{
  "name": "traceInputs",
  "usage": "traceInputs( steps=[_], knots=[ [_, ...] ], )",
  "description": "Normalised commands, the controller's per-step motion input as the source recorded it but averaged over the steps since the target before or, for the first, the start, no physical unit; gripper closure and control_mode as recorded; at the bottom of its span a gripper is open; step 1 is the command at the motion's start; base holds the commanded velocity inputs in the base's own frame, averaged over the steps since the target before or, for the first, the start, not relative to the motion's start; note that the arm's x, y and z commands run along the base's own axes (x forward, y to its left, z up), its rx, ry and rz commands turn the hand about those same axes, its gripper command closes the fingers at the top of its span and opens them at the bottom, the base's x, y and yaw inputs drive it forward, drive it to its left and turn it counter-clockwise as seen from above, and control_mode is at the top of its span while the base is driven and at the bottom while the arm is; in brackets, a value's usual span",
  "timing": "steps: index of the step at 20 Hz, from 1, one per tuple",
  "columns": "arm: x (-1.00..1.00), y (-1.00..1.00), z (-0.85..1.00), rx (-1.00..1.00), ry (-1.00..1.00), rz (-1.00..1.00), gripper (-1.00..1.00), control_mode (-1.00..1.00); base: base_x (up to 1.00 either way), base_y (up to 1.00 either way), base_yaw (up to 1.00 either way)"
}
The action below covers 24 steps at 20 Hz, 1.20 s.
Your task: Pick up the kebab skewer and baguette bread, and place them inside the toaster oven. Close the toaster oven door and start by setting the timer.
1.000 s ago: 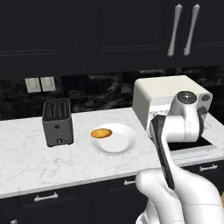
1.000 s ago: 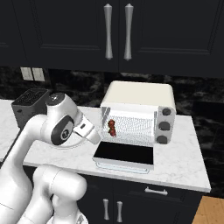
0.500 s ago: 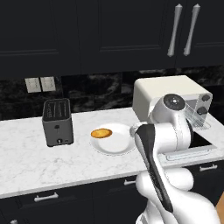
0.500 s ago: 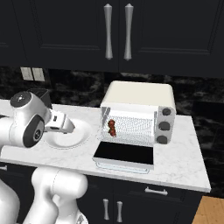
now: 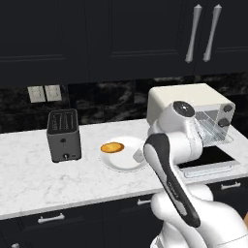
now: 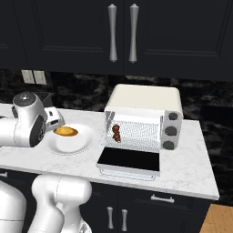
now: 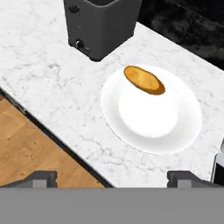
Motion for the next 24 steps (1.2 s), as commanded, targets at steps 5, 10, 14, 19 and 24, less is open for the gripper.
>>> traceInputs(
  steps=[5,10,14,19,24],
  knots=[
    [0.59,0.32,-0.04,-0.45,0.07,0.16,-1.00,-1.00,0.00,0.00,0.00],
    [0.58,0.05,-0.32,-0.39,0.09,0.00,-1.00,-1.00,0.00,0.00,0.00],
    [0.50,0.00,-0.45,-0.20,0.03,0.01,-1.00,-1.00,0.00,0.00,0.00],
    [0.42,0.11,-0.40,-0.11,0.00,0.02,-1.00,-1.00,0.00,0.00,0.00],
    [0.37,0.00,-0.15,-0.01,0.00,0.09,-1.00,-1.00,0.00,0.00,0.00]
  ],
)
